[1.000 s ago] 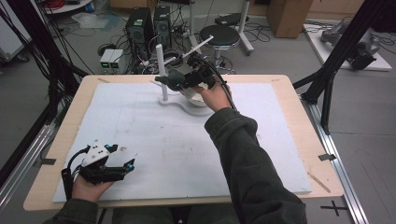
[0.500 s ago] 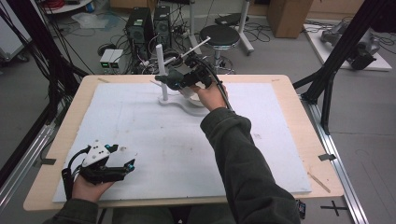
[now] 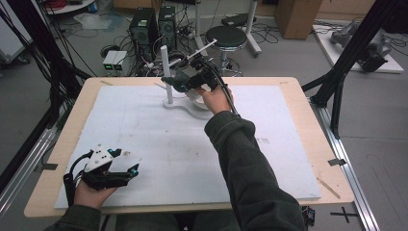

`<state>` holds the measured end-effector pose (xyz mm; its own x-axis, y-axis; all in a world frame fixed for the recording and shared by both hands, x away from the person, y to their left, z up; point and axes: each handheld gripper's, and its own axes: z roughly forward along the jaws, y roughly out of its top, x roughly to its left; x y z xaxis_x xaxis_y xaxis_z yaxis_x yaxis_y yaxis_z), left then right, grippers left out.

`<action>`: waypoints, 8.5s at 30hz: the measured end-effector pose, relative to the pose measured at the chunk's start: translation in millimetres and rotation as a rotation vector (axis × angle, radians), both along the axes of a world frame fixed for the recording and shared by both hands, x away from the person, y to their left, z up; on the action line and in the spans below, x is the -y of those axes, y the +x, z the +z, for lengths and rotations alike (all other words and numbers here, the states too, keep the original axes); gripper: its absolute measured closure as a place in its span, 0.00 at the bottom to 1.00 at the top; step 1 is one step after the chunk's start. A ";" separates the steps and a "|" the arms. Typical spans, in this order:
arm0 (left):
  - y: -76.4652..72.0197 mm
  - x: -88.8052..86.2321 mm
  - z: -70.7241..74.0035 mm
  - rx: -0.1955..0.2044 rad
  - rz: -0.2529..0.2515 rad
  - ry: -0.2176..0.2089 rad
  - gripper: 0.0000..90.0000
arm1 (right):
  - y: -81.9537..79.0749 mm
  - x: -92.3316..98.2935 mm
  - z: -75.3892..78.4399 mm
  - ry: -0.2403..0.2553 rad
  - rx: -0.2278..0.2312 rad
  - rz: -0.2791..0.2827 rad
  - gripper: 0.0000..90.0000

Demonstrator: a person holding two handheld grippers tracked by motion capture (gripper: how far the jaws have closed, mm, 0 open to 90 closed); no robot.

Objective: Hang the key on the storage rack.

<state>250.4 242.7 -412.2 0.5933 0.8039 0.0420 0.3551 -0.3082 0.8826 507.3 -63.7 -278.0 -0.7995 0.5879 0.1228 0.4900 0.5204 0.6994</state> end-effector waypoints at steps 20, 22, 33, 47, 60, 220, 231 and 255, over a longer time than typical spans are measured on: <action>-0.5 -0.5 0.4 0.001 0.000 0.004 0.21 | 4.6 0.0 -12.4 -0.030 -0.014 -0.021 0.54; -0.6 -0.4 0.2 0.003 0.001 0.002 0.21 | 5.2 -1.3 -14.2 -0.041 -0.011 -0.025 0.54; -0.9 -1.1 0.4 0.005 0.001 0.005 0.21 | 5.3 -8.1 -20.1 -0.081 -0.010 -0.023 0.53; -1.0 -1.6 0.5 0.006 0.001 0.006 0.21 | 5.5 -16.5 -28.1 -0.127 -0.011 -0.011 0.52; -1.4 -1.9 0.8 0.006 0.000 0.010 0.21 | 5.5 -24.4 -36.9 -0.156 -0.034 0.004 0.48; -5.4 -0.6 -0.1 -0.003 0.014 0.017 0.21 | -91.2 124.5 -53.9 0.091 0.091 -0.045 0.18; -5.1 -0.8 -0.2 -0.004 0.014 0.017 0.21 | -97.6 130.0 -62.1 0.089 0.085 -0.049 0.17; -4.7 -0.3 -0.4 -0.004 0.012 0.017 0.21 | -116.7 145.4 -73.8 0.102 0.100 -0.070 0.16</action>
<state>245.7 243.0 -412.6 0.5839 0.8101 0.0536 0.3623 -0.3191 0.8757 390.6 -209.0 -351.8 -0.7683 0.6312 0.1068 0.4481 0.4112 0.7938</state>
